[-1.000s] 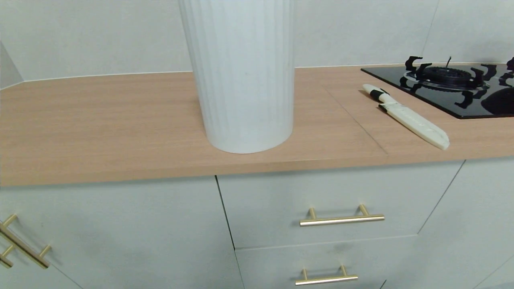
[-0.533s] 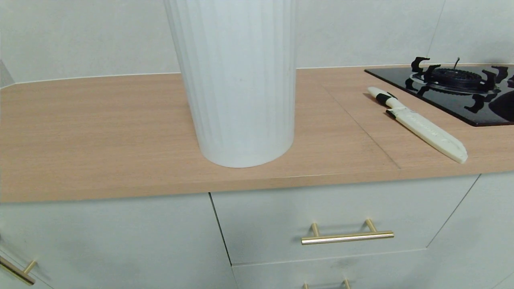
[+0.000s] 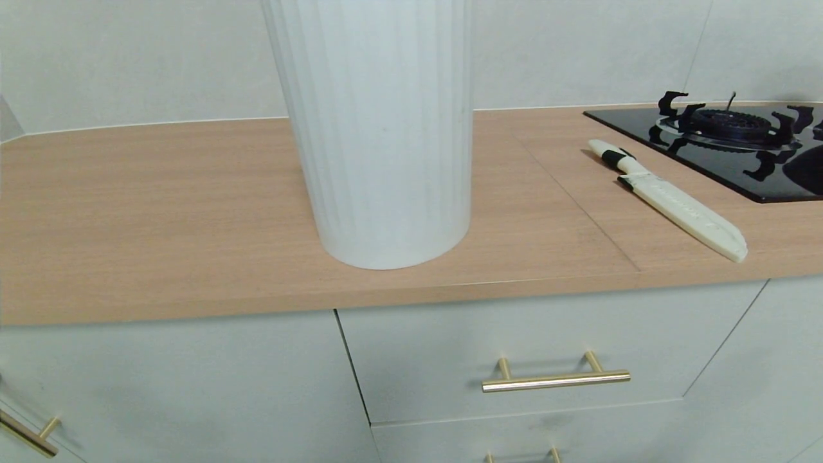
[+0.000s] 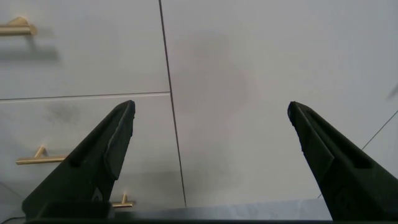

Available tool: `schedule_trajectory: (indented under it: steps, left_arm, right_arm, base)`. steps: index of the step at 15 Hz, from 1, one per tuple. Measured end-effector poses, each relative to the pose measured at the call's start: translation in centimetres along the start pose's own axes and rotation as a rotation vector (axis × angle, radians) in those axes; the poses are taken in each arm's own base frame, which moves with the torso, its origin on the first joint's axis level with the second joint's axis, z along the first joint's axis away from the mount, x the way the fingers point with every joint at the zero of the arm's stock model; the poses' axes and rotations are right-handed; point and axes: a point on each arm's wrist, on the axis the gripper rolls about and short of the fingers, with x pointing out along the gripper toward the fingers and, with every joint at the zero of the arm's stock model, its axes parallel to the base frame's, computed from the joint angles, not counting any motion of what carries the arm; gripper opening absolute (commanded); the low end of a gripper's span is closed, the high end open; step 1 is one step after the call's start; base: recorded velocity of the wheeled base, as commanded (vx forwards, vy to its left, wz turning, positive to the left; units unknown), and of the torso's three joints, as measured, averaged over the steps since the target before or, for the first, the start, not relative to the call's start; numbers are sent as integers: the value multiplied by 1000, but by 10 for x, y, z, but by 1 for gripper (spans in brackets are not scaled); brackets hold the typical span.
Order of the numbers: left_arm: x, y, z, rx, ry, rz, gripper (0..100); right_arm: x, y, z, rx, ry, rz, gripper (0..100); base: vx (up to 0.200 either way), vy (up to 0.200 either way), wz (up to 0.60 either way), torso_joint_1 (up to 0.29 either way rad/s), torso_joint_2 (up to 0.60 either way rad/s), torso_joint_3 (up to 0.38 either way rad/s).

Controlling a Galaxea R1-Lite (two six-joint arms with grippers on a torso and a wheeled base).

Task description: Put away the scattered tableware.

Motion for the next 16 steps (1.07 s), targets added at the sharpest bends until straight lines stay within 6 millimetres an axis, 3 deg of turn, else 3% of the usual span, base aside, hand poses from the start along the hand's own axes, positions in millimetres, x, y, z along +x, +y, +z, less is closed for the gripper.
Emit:
schedule_trajectory:
  steps: [3,16]
  left_arm:
    - [0,0,0,0,1,0,100]
    - [0,0,0,0,0,0,100]
  right_arm:
    - [0,0,0,0,0,0,100]
    - [0,0,0,0,0,0,100]
  base:
    - [0,0,0,72,-246,-266]
    - [0,0,0,185,-487,-289]
